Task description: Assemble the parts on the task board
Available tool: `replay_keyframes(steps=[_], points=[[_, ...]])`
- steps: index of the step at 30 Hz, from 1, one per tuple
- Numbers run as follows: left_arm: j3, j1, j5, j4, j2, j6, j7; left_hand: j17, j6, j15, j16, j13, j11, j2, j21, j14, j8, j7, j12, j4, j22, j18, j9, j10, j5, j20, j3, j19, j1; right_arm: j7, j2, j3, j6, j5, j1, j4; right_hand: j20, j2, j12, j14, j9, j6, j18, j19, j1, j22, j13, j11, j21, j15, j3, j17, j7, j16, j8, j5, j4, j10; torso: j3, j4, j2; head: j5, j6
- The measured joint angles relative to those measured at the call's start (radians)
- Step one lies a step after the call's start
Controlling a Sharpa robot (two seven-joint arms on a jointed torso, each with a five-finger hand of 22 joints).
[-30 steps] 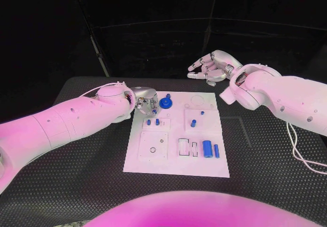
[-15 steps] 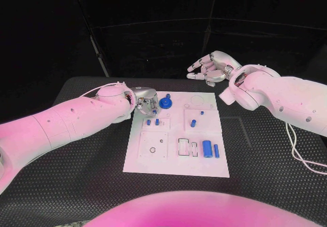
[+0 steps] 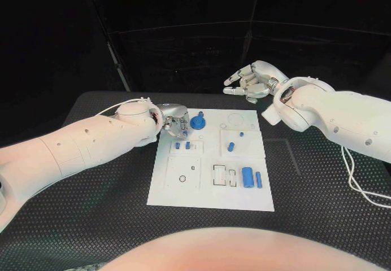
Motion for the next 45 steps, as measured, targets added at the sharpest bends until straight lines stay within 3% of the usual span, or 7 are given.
replay_keyframes(steps=[16,29,35,45], points=[[0.0,0.0,0.0,-0.006,0.007,0.015,-0.015,-0.007,-0.019,0.0,0.0,0.0,0.004,-0.012,-0.007,0.0,-0.018,0.005,-0.011,0.003,0.0,0.0,-0.007,-0.004,0.0,0.0,-0.003,0.0,-0.02,0.0,0.001,0.0,0.001,0.0,0.0,-0.001,0.0,0.0,0.0,0.0,0.0,0.0,0.0,0.0,0.0,0.0,0.0,0.0,0.0,0.0,0.0,0.0,0.0,0.0,0.0,0.0,0.0,0.0,0.0,-0.0003,0.0,-0.002,-0.003],[0.0,0.0,0.0,-0.007,0.005,0.018,-0.02,-0.021,-0.086,0.0,0.0,-0.006,0.015,-0.035,-0.012,0.0,-0.059,0.01,-0.048,0.014,0.001,0.0,-0.028,-0.048,0.0,0.006,-0.014,-0.006,-0.043,0.0,0.001,0.0,0.001,0.0,0.0,-0.002,0.0,0.004,0.0,0.0,0.0,0.0,0.0,0.0,0.004,-0.002,-0.001,0.0,0.0,0.0,0.0,0.0,0.0,0.0,0.0,0.0,0.0,0.0,-0.0005,-0.0003,0.0,-0.003,-0.002],[0.0,0.0,0.0,-0.006,0.003,0.014,-0.022,-0.027,-0.096,0.004,0.0,-0.008,0.025,-0.039,-0.015,-0.004,-0.059,0.01,-0.059,0.017,0.001,0.0,-0.032,-0.068,0.0,0.009,-0.017,-0.009,-0.048,0.0,0.001,0.0,0.001,0.0,-0.001,-0.005,0.0,0.004,0.0,0.0,0.0,0.0,0.0,0.0,0.004,-0.002,-0.001,0.0,0.0,0.0,0.0,0.0,0.0,0.0,0.0,0.0,0.0,0.0,-0.0006,-0.0001,0.0,-0.003,-0.003],[0.0,-0.001,0.0,-0.002,-0.011,0.003,-0.025,-0.029,-0.099,0.007,0.0,-0.008,0.025,-0.039,-0.015,0.0,-0.059,0.014,-0.062,0.018,0.0,0.0,-0.032,-0.075,0.0,0.009,-0.018,-0.009,-0.048,0.0,0.0,0.0,0.002,0.0,-0.001,-0.012,0.0,0.004,0.0,0.0,0.0,0.0,0.0,0.0,0.004,-0.004,-0.005,0.0,-0.004,0.0,0.0,0.0,0.0,-0.003,0.004,0.0,0.0,0.0,-0.0008,0.0004,0.0,-0.003,-0.002]])
